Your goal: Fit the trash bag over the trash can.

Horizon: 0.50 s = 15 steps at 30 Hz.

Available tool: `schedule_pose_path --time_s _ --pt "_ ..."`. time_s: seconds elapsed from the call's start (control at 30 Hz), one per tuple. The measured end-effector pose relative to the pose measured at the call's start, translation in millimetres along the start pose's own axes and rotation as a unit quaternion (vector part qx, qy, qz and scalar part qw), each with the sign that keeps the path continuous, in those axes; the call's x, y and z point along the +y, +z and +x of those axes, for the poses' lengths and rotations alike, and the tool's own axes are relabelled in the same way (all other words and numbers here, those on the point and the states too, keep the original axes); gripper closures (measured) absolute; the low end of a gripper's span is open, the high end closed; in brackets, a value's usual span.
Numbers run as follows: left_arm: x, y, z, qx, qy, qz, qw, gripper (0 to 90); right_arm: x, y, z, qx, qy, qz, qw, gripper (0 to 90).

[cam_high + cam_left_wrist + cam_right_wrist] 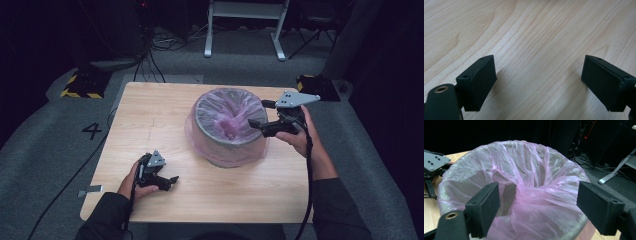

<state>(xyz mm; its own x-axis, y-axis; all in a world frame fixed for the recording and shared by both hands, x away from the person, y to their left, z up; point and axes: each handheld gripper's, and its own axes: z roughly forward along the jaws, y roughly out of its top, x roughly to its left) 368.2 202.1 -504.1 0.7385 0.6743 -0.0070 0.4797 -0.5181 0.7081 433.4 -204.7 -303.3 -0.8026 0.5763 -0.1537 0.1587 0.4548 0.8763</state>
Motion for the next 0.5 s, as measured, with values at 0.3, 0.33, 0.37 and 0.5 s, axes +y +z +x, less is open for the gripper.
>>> schedule_pose_path --time_s 0.3,0.33,0.37,0.5 --pt "0.0 0.0 0.0 0.0 0.0 0.0 1.0 12.4 9.4 15.3 0.6 0.013 -0.008 0.012 0.9998 19.6" --pt "0.0 0.0 0.0 0.0 0.0 0.0 1.0 12.4 10.3 17.8 0.8 0.014 -0.008 0.016 0.9997 19.6" --pt "0.0 -0.1 0.0 0.0 0.0 0.0 1.0 12.4 11.2 20.2 1.1 0.018 -0.007 0.019 0.9996 19.6" --pt "0.0 0.0 0.0 0.0 0.0 0.0 1.0 12.4 13.2 26.8 0.8 0.021 -0.007 0.024 0.9995 19.5"
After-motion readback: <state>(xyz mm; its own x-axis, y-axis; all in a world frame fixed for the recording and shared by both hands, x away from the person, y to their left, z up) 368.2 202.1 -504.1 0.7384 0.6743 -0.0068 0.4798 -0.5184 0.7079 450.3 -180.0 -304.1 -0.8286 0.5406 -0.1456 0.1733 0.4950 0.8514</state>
